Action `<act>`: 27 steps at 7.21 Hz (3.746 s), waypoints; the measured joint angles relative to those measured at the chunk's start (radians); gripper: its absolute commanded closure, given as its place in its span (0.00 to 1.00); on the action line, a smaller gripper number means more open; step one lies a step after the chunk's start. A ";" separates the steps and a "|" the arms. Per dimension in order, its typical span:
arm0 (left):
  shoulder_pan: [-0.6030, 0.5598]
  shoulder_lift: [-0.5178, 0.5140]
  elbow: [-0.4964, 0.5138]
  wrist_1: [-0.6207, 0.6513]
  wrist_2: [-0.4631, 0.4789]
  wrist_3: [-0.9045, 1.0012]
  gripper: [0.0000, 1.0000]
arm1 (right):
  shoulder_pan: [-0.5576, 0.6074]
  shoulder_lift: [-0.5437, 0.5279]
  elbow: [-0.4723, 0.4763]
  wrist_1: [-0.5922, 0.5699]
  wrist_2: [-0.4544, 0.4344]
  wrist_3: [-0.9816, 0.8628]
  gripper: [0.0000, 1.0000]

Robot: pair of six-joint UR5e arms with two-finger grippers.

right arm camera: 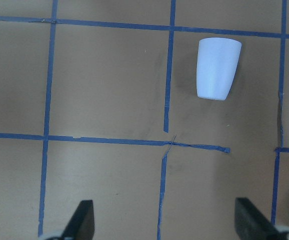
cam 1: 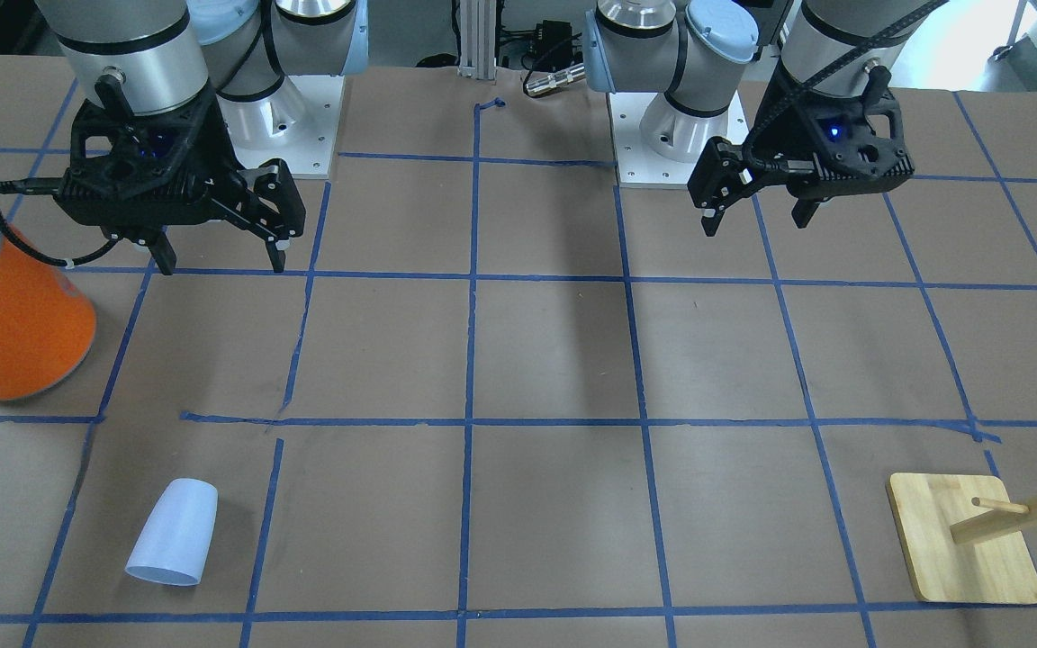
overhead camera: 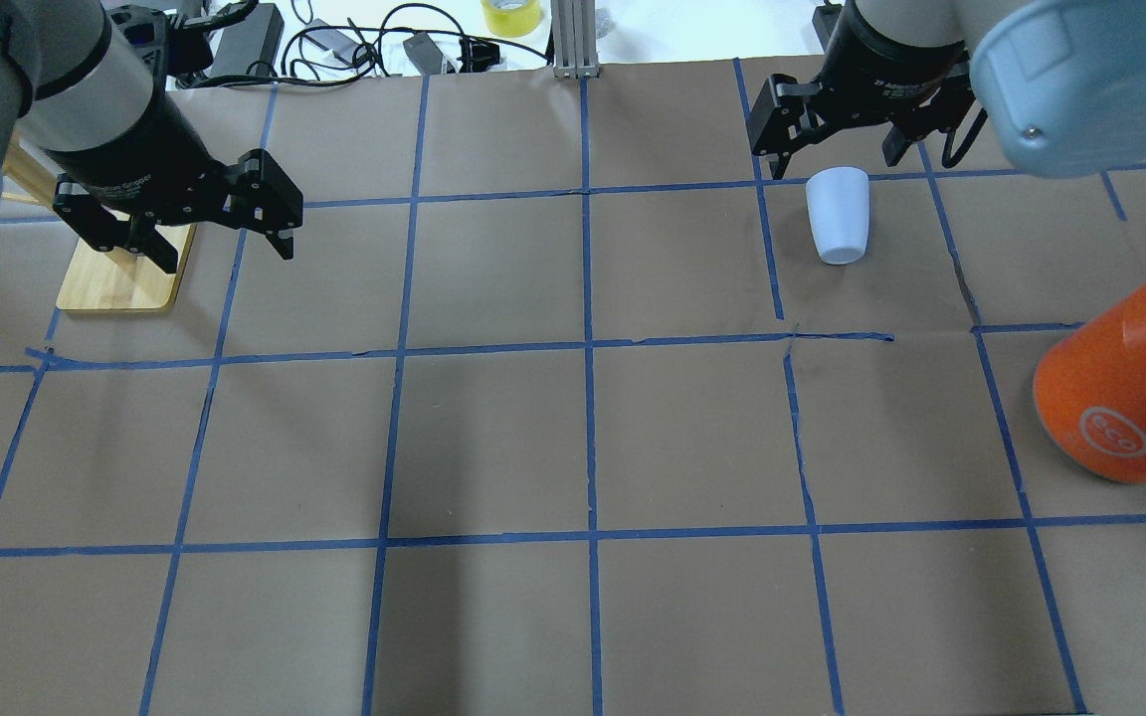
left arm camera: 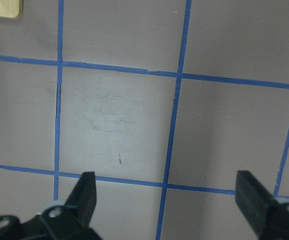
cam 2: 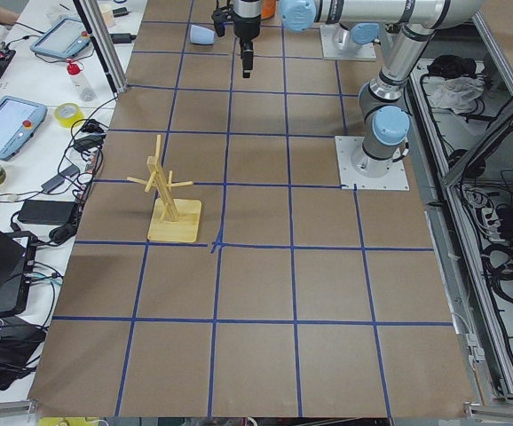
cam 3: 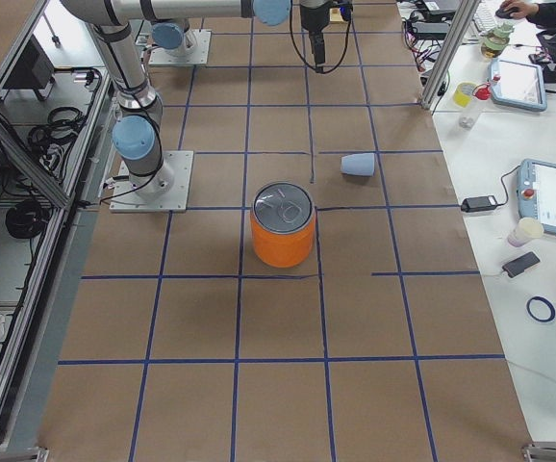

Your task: Flip cup

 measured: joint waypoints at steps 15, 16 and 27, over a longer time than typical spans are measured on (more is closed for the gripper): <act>-0.003 -0.003 0.000 0.001 0.002 0.006 0.00 | -0.003 0.000 -0.002 0.012 -0.005 0.001 0.00; -0.003 -0.004 -0.001 0.001 0.001 0.005 0.00 | -0.004 0.000 -0.002 0.012 -0.005 0.001 0.00; -0.003 -0.009 -0.004 0.001 -0.003 0.001 0.00 | -0.055 0.172 -0.222 0.099 0.000 -0.009 0.00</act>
